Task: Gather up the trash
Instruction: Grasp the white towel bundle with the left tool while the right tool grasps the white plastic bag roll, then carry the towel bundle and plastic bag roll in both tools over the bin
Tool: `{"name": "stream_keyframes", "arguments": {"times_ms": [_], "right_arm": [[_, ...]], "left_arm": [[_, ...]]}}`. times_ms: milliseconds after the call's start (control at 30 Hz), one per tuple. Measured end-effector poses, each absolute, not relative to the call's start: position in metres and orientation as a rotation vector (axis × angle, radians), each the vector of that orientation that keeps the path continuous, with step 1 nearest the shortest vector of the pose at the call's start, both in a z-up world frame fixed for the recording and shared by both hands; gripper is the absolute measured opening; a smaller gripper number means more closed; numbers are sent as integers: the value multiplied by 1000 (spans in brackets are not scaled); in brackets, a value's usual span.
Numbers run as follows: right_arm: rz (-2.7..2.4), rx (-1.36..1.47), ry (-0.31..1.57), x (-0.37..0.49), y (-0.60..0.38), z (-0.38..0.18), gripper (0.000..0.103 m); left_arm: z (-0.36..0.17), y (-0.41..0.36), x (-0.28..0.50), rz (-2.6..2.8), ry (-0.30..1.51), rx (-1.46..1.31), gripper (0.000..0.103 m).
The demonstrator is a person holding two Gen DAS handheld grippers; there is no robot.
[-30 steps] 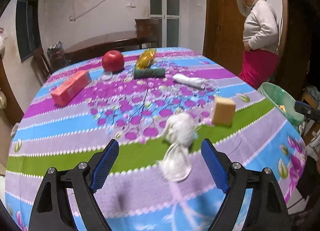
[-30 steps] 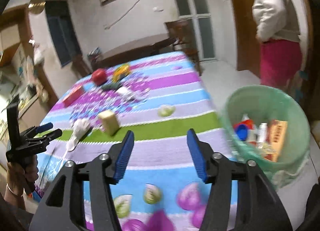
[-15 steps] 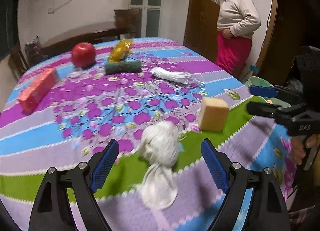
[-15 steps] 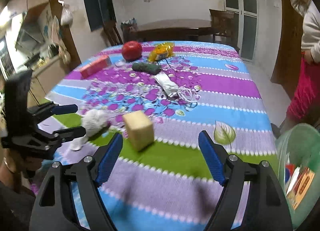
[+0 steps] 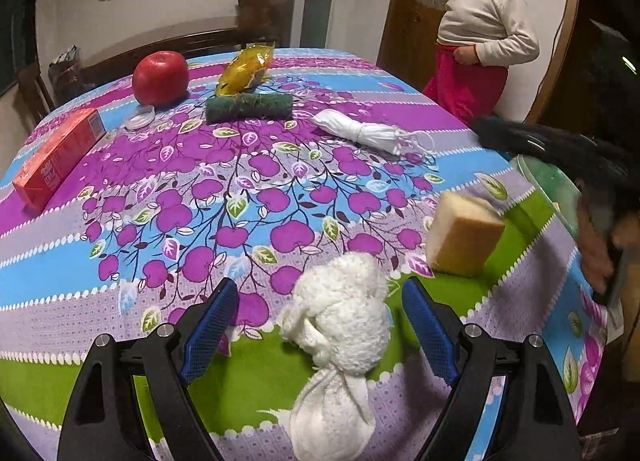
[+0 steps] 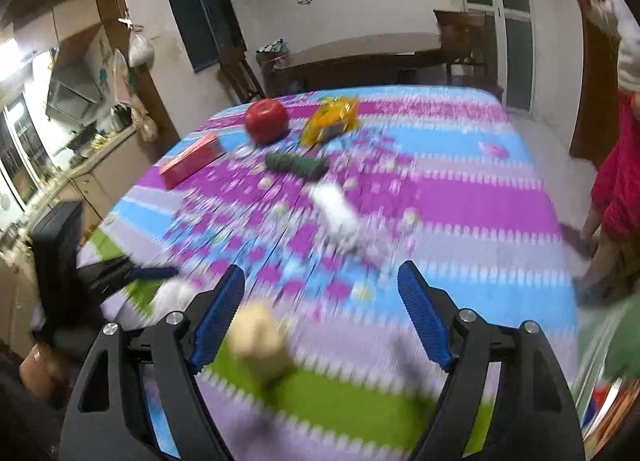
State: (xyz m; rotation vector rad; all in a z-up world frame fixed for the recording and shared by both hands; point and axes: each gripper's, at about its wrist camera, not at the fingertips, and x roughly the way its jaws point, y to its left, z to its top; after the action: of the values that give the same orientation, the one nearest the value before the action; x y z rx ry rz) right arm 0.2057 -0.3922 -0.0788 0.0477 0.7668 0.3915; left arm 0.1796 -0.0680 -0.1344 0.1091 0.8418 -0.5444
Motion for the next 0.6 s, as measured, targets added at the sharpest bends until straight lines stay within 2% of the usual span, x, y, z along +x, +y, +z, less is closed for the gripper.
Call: {"name": "stream_keyframes", "arguments": {"times_ms": [67,133,200,233,267,300,333,400,600], "right_arm": [[362,-29,809,237,-381,-89,76],[361,-95,848,259,-370,-102,70],[354,-142,900,275,-362,-119,51],[360,-151,875,276,-360,-122,50],[368,-143,872,275,-361,-123,35],[366,-117,877,274,-363,-122,25],[359,-94,882,271,-366,-122,25],[333,-107,857,256,-368,-118,25],[300,17,669,156,-398,-57,25]], "left_arm": [[-134,-69,181,-549,846,96,84],[-135,-69,183,-557,851,80,84],[-135,-69,183,-556,851,76,83],[-135,-69,183,-551,849,75,75],[-134,-68,183,-543,845,75,59],[-134,-68,182,-547,843,73,50],[-133,-67,182,-571,845,63,37],[-132,-66,177,-564,836,65,36],[-119,-45,144,-517,797,53,35]]}}
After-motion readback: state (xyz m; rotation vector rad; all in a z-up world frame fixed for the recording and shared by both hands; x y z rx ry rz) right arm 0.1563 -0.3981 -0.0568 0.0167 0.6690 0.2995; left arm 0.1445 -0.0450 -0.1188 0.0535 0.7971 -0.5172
